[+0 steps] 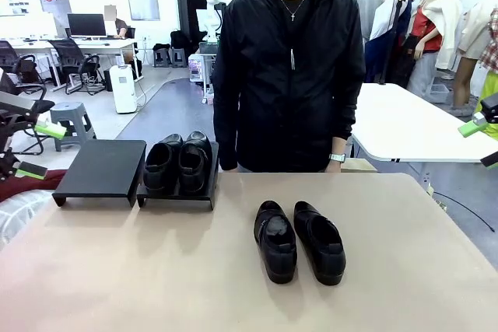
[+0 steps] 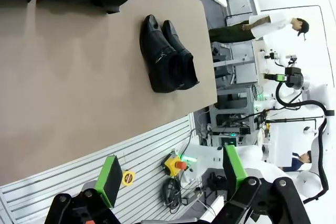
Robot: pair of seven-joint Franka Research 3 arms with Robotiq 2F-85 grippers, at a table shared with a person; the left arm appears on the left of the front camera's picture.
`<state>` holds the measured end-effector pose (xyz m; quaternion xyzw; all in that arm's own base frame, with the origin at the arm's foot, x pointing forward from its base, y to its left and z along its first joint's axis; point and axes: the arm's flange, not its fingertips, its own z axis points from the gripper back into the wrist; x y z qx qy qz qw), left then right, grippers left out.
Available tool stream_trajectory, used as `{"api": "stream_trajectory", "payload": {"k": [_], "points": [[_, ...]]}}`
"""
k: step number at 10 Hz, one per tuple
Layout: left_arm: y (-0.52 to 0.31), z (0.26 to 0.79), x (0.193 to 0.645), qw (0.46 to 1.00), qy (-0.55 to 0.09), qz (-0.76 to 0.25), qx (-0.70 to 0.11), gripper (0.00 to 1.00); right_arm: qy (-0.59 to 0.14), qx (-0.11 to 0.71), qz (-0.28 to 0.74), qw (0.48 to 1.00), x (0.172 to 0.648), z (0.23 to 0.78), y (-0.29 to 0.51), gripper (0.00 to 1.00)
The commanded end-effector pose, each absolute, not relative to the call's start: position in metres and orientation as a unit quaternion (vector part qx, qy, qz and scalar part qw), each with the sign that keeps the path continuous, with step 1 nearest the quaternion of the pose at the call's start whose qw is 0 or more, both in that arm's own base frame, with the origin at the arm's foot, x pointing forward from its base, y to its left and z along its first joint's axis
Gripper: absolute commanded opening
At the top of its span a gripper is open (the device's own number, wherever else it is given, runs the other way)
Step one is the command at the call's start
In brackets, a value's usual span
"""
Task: Organize the shoes by placing them on the stand.
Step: Pick up one Shoe and place it in the middle of the table.
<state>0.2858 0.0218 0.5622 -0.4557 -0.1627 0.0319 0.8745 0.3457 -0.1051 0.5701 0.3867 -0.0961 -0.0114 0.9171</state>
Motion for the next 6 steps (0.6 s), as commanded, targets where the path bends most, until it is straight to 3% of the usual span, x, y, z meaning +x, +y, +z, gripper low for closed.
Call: {"api": "stream_trajectory", "payload": {"k": [1, 5, 6], "points": [[0.025, 0.563, 0.288, 0.872, -0.165, 0.018, -0.461, 1.00, -0.097, 0.383, -0.005, 0.919, 0.345, 0.571, -0.107, 1.00], [0.025, 0.563, 0.288, 0.872, -0.165, 0.018, -0.461, 1.00, -0.096, 0.387, -0.011, 0.917, 0.346, 0.570, -0.105, 1.00], [0.025, 0.563, 0.288, 0.872, -0.165, 0.018, -0.461, 1.00, -0.099, 0.302, 0.041, 0.947, 0.344, 0.587, -0.040, 1.00]]}}
